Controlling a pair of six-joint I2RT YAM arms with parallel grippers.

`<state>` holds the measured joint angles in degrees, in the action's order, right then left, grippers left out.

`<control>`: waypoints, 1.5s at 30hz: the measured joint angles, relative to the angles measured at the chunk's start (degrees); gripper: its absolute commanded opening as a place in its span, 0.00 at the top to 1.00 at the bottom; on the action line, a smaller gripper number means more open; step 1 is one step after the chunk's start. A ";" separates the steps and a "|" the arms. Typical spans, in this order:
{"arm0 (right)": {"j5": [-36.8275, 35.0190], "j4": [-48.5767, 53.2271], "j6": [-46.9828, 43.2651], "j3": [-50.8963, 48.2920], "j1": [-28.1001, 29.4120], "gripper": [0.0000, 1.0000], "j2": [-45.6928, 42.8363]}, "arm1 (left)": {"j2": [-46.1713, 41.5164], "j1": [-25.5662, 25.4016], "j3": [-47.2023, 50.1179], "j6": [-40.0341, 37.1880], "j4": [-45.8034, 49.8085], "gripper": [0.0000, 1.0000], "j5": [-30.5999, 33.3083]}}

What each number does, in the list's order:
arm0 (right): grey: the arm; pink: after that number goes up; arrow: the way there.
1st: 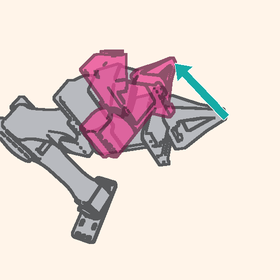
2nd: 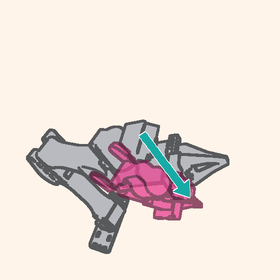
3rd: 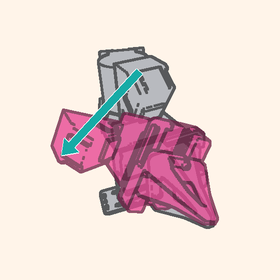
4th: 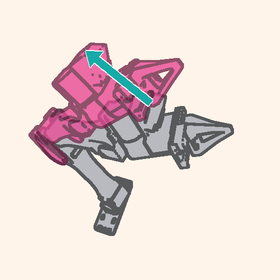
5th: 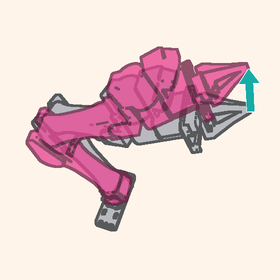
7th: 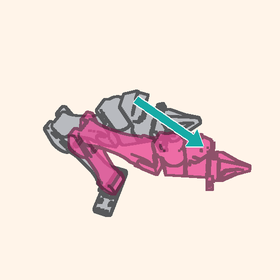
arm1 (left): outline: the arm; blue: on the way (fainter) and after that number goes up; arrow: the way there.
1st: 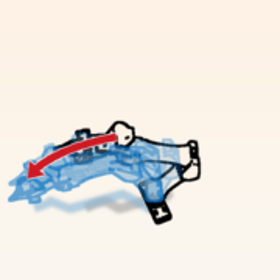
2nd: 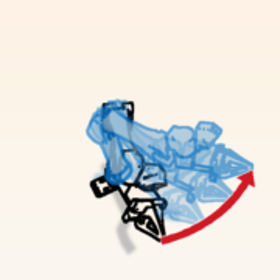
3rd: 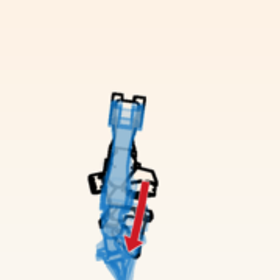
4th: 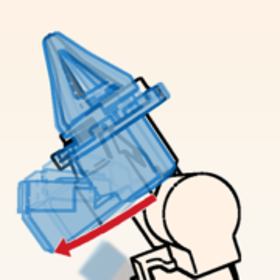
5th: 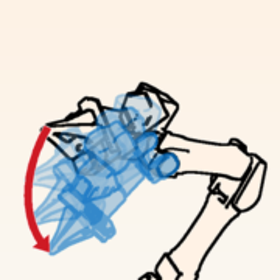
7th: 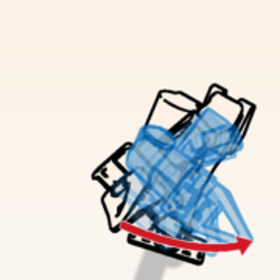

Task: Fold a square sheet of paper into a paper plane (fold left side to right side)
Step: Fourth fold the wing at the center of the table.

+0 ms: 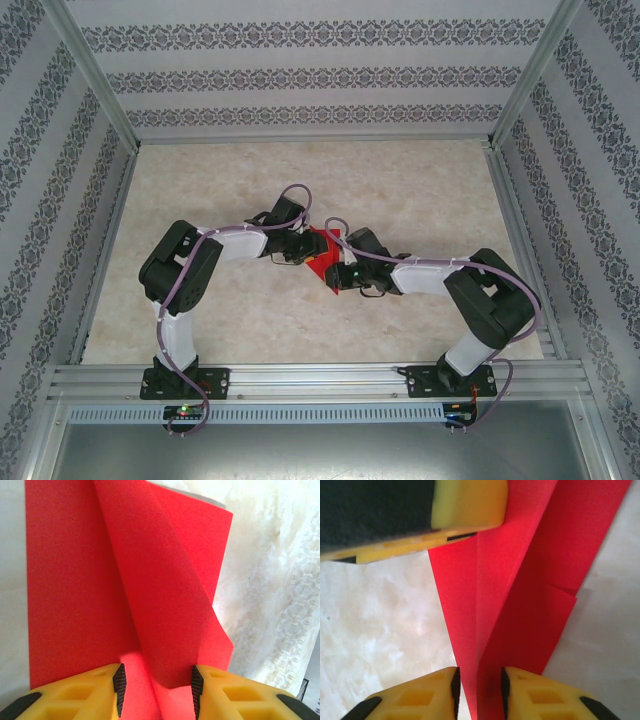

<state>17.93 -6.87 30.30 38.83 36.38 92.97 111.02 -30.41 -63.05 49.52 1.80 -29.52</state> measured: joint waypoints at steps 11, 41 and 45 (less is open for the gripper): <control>9.38 -2.32 3.89 0.02 -7.69 0.61 -2.56 | 0.00 0.00 0.00 0.00 0.00 0.57 0.00; 15.82 -3.91 8.63 5.57 -11.04 0.98 8.81 | 0.00 0.00 0.02 -0.02 -0.07 0.56 0.15; 14.40 -2.12 7.54 5.70 -11.04 0.98 8.81 | 0.00 0.00 0.02 -0.02 -0.07 0.56 0.15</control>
<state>32.34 -8.99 37.85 44.53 25.34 101.78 111.02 -30.41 -63.02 49.50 1.74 -29.36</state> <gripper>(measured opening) 0.038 0.438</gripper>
